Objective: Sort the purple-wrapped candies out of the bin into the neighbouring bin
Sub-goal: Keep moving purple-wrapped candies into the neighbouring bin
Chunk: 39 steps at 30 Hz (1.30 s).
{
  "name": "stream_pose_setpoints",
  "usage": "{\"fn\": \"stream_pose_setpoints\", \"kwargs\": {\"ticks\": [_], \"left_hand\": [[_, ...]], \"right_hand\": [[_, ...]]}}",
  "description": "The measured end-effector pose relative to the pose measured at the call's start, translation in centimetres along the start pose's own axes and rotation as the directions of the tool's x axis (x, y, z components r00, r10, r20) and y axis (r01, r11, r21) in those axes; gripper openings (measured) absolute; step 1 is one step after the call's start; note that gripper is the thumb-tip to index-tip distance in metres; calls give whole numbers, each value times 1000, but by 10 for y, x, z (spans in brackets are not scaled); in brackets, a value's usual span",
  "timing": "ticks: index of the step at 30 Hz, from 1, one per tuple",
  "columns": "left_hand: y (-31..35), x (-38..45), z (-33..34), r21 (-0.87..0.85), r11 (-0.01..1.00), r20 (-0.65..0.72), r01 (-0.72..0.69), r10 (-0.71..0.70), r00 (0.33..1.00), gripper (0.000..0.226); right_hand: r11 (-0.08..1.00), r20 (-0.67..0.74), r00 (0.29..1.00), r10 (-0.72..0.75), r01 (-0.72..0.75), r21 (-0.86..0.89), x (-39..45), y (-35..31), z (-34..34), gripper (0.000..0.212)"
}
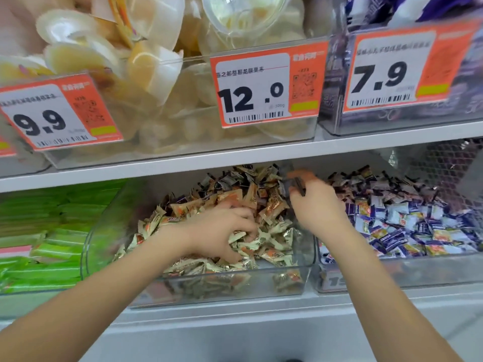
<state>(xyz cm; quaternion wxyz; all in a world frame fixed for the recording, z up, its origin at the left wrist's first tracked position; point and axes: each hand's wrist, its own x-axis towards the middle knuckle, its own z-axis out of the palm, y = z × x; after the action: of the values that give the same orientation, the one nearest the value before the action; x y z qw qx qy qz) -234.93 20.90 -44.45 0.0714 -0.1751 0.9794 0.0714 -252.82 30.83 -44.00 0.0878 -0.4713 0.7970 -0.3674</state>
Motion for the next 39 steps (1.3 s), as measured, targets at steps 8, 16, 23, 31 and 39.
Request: {"fn": "stream_pose_setpoints", "kwargs": {"ticks": [8, 16, 23, 31, 39], "left_hand": [[-25, -31, -10, -29, 990, -122, 141, -143, 982, 34], [-4, 33, -12, -125, 965, -326, 229, -258, 909, 46], [-21, 105, 0, -54, 912, -95, 406, -409, 907, 91], [-12, 41, -3, 4, 986, -45, 166, -165, 985, 8], [-2, -1, -12, -430, 882, -46, 194, -236, 971, 23]], "right_hand": [[987, 34, 999, -34, 28, 159, 7, 11, 2, 34], [898, -37, 997, 75, -51, 437, 15, 5, 5, 28], [861, -2, 997, 74, -63, 505, 17, 6, 5, 26], [885, 64, 998, -12, -20, 466, 20, 12, -2, 25], [916, 72, 997, -23, -8, 401, 24, 14, -1, 25]]}}
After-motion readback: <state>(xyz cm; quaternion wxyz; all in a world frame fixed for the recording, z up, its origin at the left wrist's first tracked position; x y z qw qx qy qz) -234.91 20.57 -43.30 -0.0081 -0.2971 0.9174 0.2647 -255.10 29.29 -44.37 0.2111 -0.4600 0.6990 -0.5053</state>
